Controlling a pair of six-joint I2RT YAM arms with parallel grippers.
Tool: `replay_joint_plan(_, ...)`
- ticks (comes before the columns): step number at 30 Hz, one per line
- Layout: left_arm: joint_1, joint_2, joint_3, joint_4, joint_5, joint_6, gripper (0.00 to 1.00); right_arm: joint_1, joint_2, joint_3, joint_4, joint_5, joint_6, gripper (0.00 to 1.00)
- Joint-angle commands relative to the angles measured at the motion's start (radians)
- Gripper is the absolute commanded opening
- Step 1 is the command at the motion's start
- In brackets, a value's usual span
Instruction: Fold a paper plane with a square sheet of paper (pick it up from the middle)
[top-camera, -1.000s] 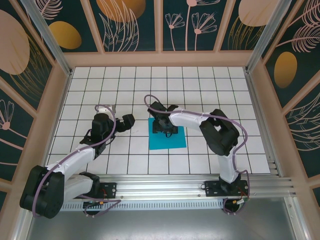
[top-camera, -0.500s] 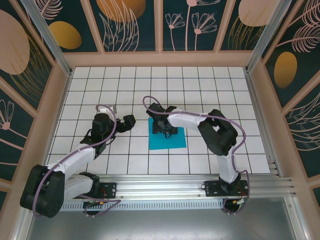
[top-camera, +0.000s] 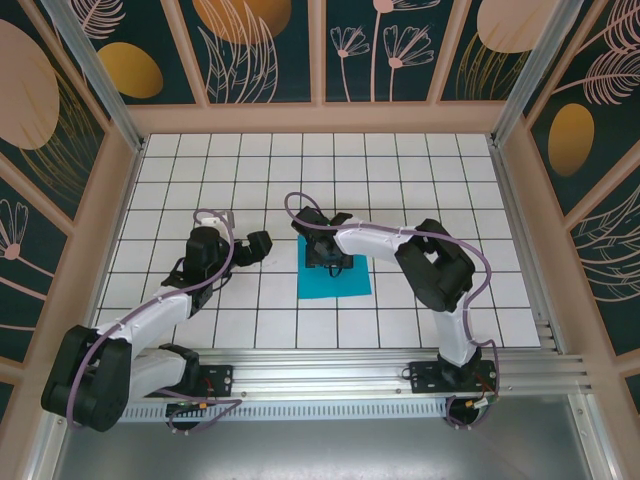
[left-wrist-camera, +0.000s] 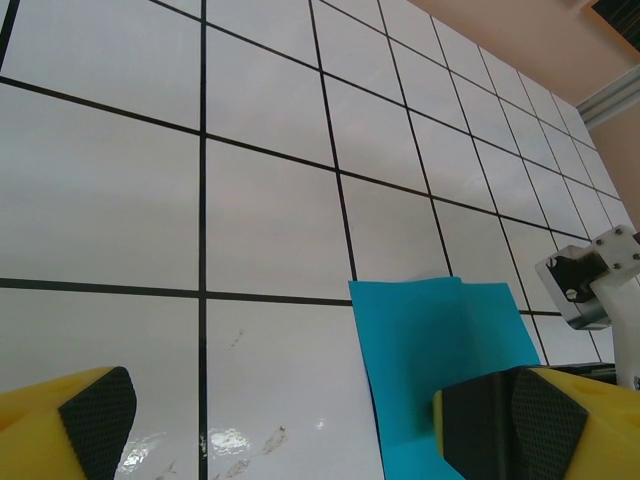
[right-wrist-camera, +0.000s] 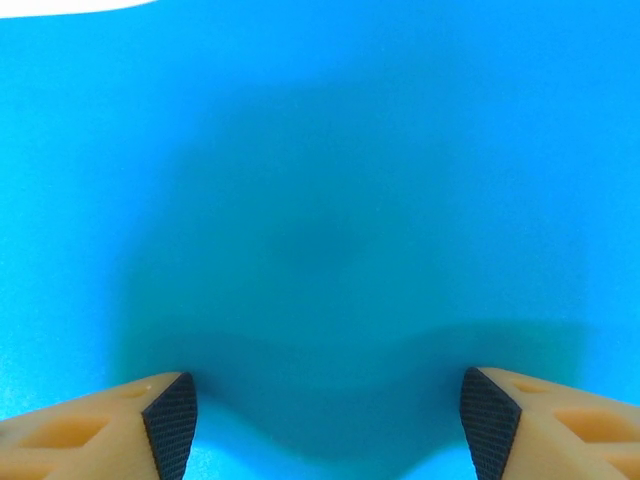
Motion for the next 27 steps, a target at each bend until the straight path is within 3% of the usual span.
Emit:
replay_joint_plan(1, -0.004, 0.011, 0.008, -0.008, 0.023, 0.014, 0.99, 0.001, 0.059, -0.023, -0.01, -0.032, 0.013, 0.72)
replay_joint_plan(5, -0.004, 0.012, 0.009, -0.01, 0.025, 0.013, 0.98, 0.0, 0.022, -0.02, 0.004, -0.027, 0.013, 0.64)
replay_joint_plan(10, -0.005, 0.012, 0.011, -0.009, 0.027, 0.011, 0.99, -0.002, -0.025, -0.019, 0.015, -0.021, 0.017, 0.47)
replay_joint_plan(17, -0.004, 0.009, 0.014, -0.013, 0.031, 0.008, 0.99, -0.002, -0.155, -0.067, 0.085, -0.05, 0.027, 0.38)
replay_joint_plan(18, -0.004, 0.009, 0.015, -0.013, 0.03, 0.007, 0.98, -0.003, -0.185, -0.081, 0.112, -0.068, 0.025, 0.34)
replay_joint_plan(22, -0.004, 0.006, 0.02, -0.014, 0.031, -0.005, 0.98, -0.017, -0.285, -0.135, 0.218, -0.16, 0.03, 0.34)
replay_joint_plan(27, -0.004, -0.002, 0.032, -0.014, 0.05, -0.022, 0.98, -0.066, -0.382, -0.251, 0.443, -0.371, 0.049, 0.34)
